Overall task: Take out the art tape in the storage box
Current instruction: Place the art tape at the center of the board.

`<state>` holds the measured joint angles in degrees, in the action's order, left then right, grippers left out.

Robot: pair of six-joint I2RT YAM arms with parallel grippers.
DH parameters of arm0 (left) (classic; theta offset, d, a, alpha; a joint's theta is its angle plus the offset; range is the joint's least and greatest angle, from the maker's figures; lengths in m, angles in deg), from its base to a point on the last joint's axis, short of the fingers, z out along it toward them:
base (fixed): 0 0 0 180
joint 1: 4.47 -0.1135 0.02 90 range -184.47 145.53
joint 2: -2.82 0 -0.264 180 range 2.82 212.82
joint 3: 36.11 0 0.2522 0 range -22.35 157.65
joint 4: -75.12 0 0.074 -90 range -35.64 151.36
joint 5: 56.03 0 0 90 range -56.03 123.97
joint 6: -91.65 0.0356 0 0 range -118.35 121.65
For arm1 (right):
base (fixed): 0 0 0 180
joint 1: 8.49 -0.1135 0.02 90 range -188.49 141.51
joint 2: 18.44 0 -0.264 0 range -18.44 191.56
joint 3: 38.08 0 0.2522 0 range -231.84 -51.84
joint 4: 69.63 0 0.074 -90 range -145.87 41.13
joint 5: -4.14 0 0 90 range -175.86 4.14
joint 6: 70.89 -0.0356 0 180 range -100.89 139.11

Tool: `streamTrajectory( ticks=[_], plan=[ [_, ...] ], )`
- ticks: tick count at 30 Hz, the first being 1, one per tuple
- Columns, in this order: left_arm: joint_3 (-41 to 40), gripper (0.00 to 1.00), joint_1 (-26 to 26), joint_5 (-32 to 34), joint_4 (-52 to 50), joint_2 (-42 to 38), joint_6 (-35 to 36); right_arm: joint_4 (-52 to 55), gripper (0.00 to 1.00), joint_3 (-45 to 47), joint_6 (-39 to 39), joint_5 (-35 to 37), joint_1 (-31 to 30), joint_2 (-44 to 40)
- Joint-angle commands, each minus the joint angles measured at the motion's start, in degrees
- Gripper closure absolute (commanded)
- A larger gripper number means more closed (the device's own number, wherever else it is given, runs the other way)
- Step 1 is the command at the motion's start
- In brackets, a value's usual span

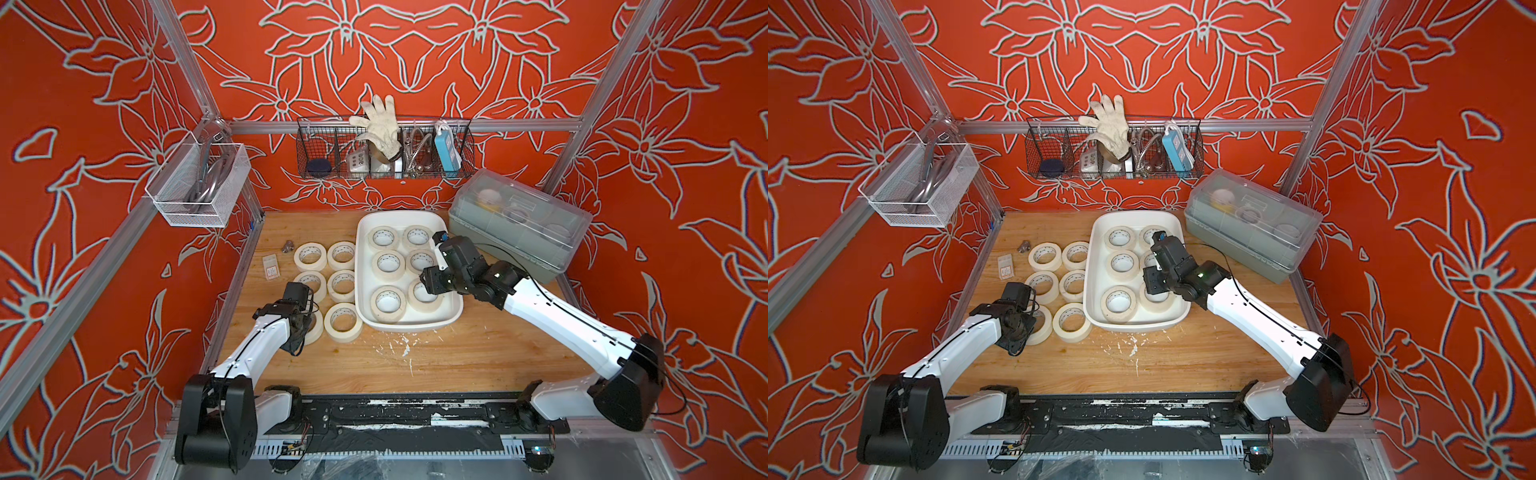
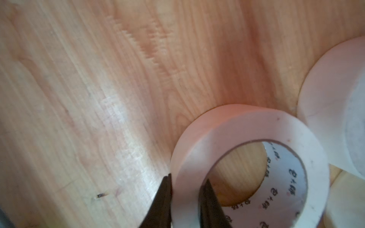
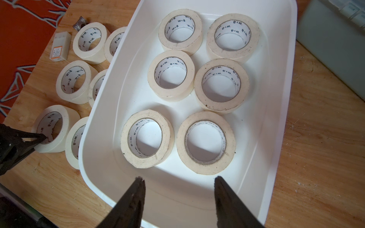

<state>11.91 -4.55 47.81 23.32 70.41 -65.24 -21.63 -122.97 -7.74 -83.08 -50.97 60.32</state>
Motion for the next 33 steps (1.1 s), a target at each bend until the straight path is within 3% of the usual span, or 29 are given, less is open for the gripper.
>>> streamTrajectory(
  ticks=[1,3,5,6,10,17,25,33],
  plan=[
    [0.40,0.86,-0.49,0.10,2.91,1.41,1.86,-0.21,0.40,1.30,-0.92,-0.57,0.52,-0.01],
    [1.05,0.78,-0.67,0.85,2.05,2.29,2.10,-0.48,0.40,1.66,-0.92,-0.83,0.69,-0.32],
    [1.75,0.58,-0.70,1.32,1.40,2.70,2.81,-0.49,0.40,1.85,-1.08,-1.03,0.88,-0.39],
    [2.06,0.52,-0.63,1.44,1.10,2.66,3.27,-0.49,0.40,1.94,-1.10,-1.06,0.98,-0.52],
    [3.42,0.42,-0.56,1.54,0.60,1.29,6.13,-0.49,0.40,2.40,-1.36,-0.87,1.34,-0.90],
    [11.67,0.11,4.08,4.35,-4.64,-2.57,11.96,-0.86,0.40,3.76,-1.32,-1.93,2.74,-1.92],
    [29.04,0.08,18.68,8.73,-8.47,1.37,18.63,-1.37,0.39,5.93,-2.14,-3.50,5.19,-3.38],
    [50.86,0.10,30.17,8.11,-13.99,19.76,27.84,-2.92,0.36,9.79,-2.77,-4.11,7.10,-4.92]
  ],
)
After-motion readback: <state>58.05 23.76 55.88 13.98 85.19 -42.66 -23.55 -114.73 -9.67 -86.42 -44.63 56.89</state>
